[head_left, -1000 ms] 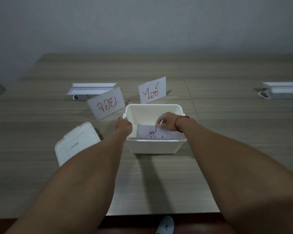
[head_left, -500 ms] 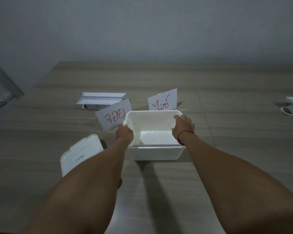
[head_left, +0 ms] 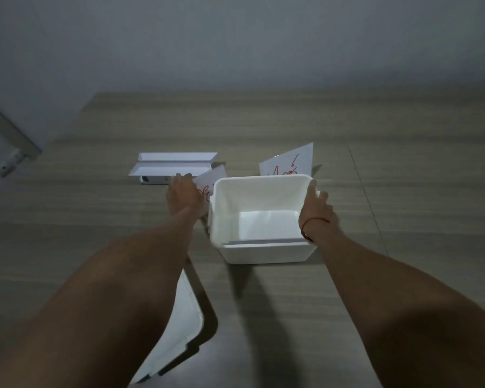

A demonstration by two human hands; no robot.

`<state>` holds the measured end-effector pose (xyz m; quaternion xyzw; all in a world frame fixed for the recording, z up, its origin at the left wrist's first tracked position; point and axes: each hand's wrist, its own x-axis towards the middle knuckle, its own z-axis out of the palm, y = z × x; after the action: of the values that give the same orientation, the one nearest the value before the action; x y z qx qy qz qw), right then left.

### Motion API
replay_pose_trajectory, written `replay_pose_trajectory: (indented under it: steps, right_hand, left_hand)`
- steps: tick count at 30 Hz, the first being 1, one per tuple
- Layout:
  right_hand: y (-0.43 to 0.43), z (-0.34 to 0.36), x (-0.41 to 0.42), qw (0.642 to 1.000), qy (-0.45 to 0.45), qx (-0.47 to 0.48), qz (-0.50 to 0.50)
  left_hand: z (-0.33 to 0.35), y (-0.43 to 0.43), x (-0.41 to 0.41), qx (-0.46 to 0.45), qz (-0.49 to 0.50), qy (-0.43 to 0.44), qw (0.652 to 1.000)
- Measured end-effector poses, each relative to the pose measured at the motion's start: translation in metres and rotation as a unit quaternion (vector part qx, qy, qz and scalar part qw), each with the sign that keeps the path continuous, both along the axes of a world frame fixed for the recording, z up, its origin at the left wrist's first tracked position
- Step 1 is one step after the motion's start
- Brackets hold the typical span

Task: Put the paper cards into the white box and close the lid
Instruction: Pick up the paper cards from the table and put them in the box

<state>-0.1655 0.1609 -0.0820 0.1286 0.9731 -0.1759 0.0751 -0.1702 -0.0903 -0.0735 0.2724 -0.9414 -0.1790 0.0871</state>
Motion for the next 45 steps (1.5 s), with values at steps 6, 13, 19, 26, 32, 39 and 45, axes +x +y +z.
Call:
replay_pose_trajectory:
  steps: [6, 13, 19, 26, 32, 39, 45]
  right_hand:
    - [-0.002, -0.006, -0.012, 0.999, 0.019, 0.017, -0.02]
    - [-0.002, -0.002, -0.011, 1.0, 0.0, 0.012, -0.018]
    - [0.005, 0.022, -0.005, 0.993, -0.098, -0.064, -0.012]
    - [0.018, 0.042, 0.014, 0.99, -0.106, -0.093, 0.02]
    - [0.025, 0.038, 0.028, 0.992, -0.089, -0.089, -0.002]
    - [0.021, 0.032, 0.033, 0.995, -0.075, -0.06, -0.021]
    - [0.016, 0.042, 0.036, 0.996, -0.074, -0.051, -0.029]
  left_hand:
    - [-0.02, -0.024, -0.019, -0.029, -0.051, -0.077, 0.995]
    - [-0.013, -0.026, -0.022, -0.056, -0.106, -0.075, 0.99]
    - [0.043, -0.014, -0.018, -0.157, -0.119, 0.044, 0.979]
    - [0.086, 0.037, 0.004, -0.13, -0.217, 0.173, 0.952]
    - [0.058, 0.085, 0.031, -0.104, -0.292, 0.114, 0.944]
    - [-0.006, 0.089, 0.077, -0.056, -0.366, -0.089, 0.925]
    - [0.007, 0.078, 0.074, 0.023, -0.311, -0.084, 0.946]
